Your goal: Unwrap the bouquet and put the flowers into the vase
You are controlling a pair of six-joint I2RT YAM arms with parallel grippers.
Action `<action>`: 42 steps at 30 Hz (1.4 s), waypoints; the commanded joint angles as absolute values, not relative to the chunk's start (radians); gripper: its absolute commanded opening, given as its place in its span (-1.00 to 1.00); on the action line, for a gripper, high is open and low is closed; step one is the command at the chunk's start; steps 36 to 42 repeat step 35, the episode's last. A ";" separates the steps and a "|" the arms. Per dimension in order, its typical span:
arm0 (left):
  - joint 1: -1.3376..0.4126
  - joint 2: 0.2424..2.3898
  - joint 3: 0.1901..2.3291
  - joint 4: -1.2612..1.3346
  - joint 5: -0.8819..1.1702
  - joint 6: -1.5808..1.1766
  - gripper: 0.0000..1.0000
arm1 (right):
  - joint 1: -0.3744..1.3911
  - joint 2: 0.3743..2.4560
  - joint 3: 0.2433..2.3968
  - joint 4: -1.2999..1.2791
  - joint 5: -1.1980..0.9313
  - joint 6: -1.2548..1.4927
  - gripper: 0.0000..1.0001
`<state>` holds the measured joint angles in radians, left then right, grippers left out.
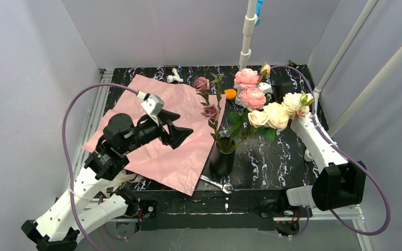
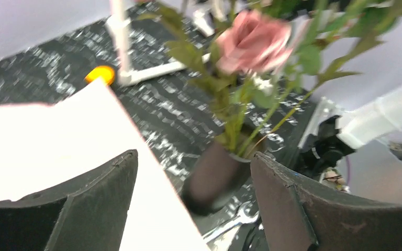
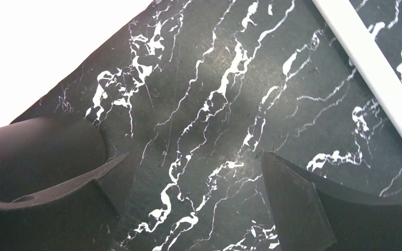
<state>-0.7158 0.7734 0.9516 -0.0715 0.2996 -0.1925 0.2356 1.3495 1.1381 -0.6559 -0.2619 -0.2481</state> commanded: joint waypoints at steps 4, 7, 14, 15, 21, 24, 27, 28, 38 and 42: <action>-0.356 0.829 1.129 -0.497 0.422 -0.194 0.62 | 0.196 1.206 1.076 -0.618 -0.207 -0.119 0.97; -0.158 0.937 1.214 -0.608 0.588 -0.221 0.74 | 0.196 1.157 1.043 -0.605 -0.200 -0.092 0.97; 0.109 1.447 1.618 -1.054 0.605 0.014 0.96 | 0.196 1.067 0.988 -0.566 -0.150 -0.067 0.97; 0.115 1.506 1.664 -1.095 0.533 0.044 0.96 | 0.196 1.053 0.975 -0.558 -0.141 -0.060 0.97; 0.134 1.671 1.700 -1.153 0.258 0.170 0.96 | 0.183 0.988 0.912 -0.546 -0.089 -0.049 0.97; 0.136 1.661 1.617 -1.129 0.240 0.183 0.96 | 0.178 0.966 0.882 -0.545 -0.081 -0.050 0.97; 0.136 1.637 1.548 -1.097 0.226 0.161 0.96 | 0.172 0.952 0.856 -0.539 -0.076 -0.054 0.97; 0.136 1.631 1.530 -1.088 0.222 0.156 0.96 | 0.170 0.946 0.848 -0.537 -0.073 -0.057 0.97; 0.135 1.572 1.482 -1.062 0.237 0.192 0.96 | 0.166 0.936 0.830 -0.533 -0.075 -0.065 0.97; 0.135 1.572 1.482 -1.062 0.237 0.192 0.96 | 0.166 0.936 0.830 -0.533 -0.075 -0.065 0.97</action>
